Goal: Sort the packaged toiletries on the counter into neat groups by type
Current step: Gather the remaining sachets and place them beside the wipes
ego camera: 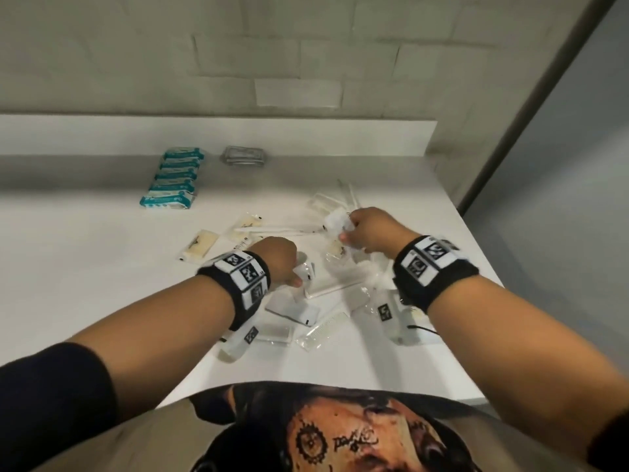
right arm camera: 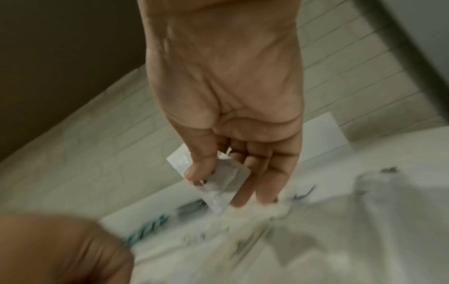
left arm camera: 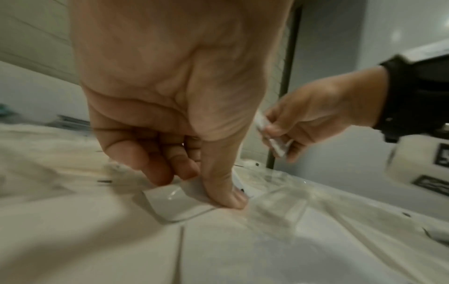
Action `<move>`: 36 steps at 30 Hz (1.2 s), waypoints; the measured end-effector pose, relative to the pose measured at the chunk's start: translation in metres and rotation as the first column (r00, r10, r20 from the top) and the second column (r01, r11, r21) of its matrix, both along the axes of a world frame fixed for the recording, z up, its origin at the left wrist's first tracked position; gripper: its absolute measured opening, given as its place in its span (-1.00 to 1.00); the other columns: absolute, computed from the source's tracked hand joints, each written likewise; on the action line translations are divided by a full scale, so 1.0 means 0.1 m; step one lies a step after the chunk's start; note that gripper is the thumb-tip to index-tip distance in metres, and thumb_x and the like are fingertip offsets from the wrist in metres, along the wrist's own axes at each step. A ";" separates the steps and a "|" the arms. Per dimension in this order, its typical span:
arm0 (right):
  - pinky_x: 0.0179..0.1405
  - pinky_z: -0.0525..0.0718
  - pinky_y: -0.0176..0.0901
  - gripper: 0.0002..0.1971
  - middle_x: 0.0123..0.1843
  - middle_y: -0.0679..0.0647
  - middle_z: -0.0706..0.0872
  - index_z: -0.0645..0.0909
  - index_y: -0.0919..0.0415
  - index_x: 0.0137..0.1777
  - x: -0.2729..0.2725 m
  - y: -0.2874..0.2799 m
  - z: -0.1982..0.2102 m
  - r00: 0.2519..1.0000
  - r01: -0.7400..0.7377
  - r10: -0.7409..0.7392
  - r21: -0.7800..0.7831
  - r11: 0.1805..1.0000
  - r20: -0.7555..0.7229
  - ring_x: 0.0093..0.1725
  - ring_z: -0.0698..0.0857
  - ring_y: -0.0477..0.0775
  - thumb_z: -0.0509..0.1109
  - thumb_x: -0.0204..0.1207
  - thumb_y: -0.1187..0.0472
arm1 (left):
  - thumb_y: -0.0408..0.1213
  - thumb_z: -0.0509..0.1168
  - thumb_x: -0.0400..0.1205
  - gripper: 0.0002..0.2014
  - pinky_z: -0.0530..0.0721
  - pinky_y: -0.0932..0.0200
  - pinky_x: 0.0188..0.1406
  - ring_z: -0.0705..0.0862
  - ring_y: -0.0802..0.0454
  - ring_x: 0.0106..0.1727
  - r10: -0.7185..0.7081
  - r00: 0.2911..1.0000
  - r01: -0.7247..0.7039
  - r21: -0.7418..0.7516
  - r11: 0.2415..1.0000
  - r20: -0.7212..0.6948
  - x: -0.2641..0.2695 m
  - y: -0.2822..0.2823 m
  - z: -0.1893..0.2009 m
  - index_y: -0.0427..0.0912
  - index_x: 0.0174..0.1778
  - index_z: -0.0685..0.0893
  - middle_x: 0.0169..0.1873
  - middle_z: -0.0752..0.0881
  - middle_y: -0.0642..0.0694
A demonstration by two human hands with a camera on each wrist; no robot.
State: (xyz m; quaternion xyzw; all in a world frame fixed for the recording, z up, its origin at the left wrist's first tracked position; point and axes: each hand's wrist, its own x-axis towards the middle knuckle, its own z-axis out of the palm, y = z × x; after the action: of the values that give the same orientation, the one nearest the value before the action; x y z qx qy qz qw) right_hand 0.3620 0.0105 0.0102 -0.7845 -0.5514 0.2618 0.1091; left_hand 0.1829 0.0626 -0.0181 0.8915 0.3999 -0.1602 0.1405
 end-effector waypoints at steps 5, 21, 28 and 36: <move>-0.15 0.82 0.07 -0.97 -0.09 0.20 0.63 0.54 0.21 -0.04 0.46 -0.49 0.18 0.948 0.040 -0.059 -0.065 0.997 -0.313 -0.20 0.68 0.11 0.34 0.62 0.32 | -0.02 0.51 0.45 -0.69 0.45 0.11 -0.17 0.53 -0.03 -0.13 0.093 0.993 -0.093 -0.006 0.996 0.072 -0.11 0.09 0.01 -0.08 -0.18 0.52 -0.16 0.60 -0.03; -0.10 0.52 -0.10 -0.15 0.26 -0.04 0.62 0.31 -0.04 0.46 0.38 -1.17 -0.28 0.797 -0.381 0.538 -0.462 0.801 0.274 0.03 0.59 0.05 0.67 0.19 0.07 | -0.06 0.56 0.37 -0.58 0.46 0.15 -0.18 0.58 0.02 -0.02 0.034 0.999 -0.034 0.002 0.999 -0.006 -0.14 -0.29 -0.14 0.05 0.01 0.50 -0.04 0.54 0.05; -0.11 0.43 -0.12 -0.36 0.26 0.03 0.53 0.51 0.09 0.34 0.27 -1.11 -0.29 0.728 -0.410 0.559 -0.401 0.819 0.397 0.14 0.60 0.12 0.63 0.28 0.00 | -0.02 0.49 0.47 -0.59 0.54 0.13 -0.04 0.59 0.00 -0.02 0.020 0.986 -0.021 -0.009 1.000 -0.164 -0.04 -0.34 -0.06 -0.09 0.14 0.56 -0.10 0.60 0.04; -0.04 0.54 -0.07 -0.53 0.19 0.14 0.65 0.43 0.18 0.32 0.18 -1.15 -0.28 0.719 -0.448 0.574 -0.371 0.814 0.392 0.11 0.66 0.17 0.47 0.43 0.32 | 0.01 0.44 0.50 -0.54 0.52 0.15 -0.07 0.55 0.04 -0.08 0.047 0.992 -0.047 0.000 0.999 -0.117 -0.11 -0.36 -0.06 -0.05 0.28 0.60 -0.14 0.55 0.09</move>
State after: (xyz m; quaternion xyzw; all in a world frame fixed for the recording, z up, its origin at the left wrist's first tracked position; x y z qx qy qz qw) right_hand 0.3800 -0.1049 -0.0175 -0.6467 -0.7192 0.1428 -0.2100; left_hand 0.1720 0.0267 -0.0245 0.8706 0.4280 -0.2096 0.1219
